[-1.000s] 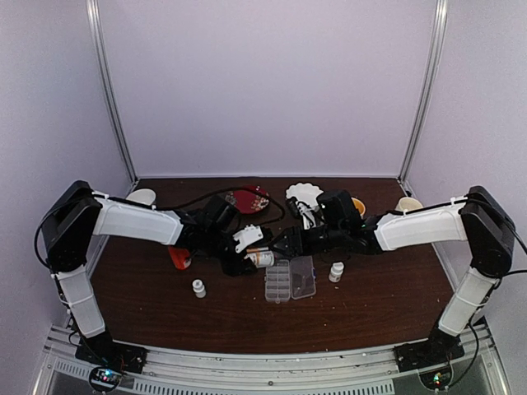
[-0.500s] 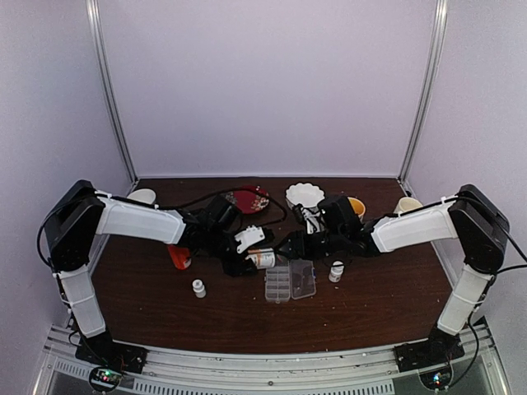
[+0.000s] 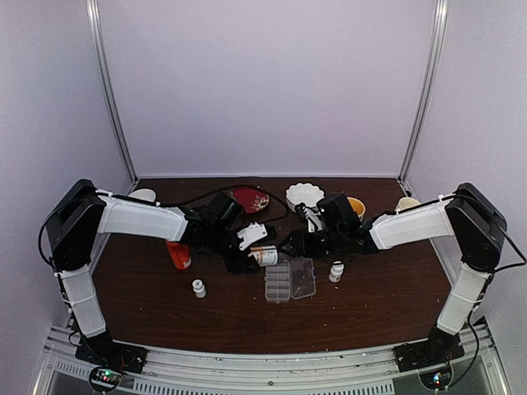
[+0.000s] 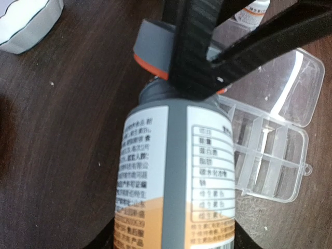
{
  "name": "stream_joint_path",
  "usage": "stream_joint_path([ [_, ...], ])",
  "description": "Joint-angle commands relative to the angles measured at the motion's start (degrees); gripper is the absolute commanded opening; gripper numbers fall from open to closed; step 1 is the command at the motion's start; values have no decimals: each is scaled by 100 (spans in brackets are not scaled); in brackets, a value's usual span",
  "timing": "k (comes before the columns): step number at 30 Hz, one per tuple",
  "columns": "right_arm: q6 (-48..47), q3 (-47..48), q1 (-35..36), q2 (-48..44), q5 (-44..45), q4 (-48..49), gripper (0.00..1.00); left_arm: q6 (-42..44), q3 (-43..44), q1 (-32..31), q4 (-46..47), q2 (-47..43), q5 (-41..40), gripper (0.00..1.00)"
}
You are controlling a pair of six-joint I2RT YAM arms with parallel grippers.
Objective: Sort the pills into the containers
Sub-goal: Pour the pill into the compartment of the pill container.
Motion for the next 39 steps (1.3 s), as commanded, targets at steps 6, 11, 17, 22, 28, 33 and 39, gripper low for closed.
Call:
stream_joint_path([
  [6, -610, 353, 62, -149, 495, -1004, 0, 42, 282, -50, -50, 131, 28, 0],
  [11, -608, 118, 19, -584, 553, -646, 0, 35, 293, -58, -63, 132, 26, 0],
  [17, -481, 268, 37, -186, 254, -586, 0, 33, 393, -81, -173, 186, 61, 0],
  [22, -1128, 1027, 181, 379, 767, -2148, 0, 71, 582, -111, -446, 246, -3, 0],
  [28, -1041, 688, 11, -182, 740, -1613, 0, 69, 610, -118, -474, 262, -42, 0],
  [33, -997, 336, -16, -576, 623, -1014, 0, 67, 602, -121, -474, 284, -41, 0],
  [39, -838, 216, -17, -435, 384, -743, 0, 71, 582, -120, -473, 288, -81, 0],
])
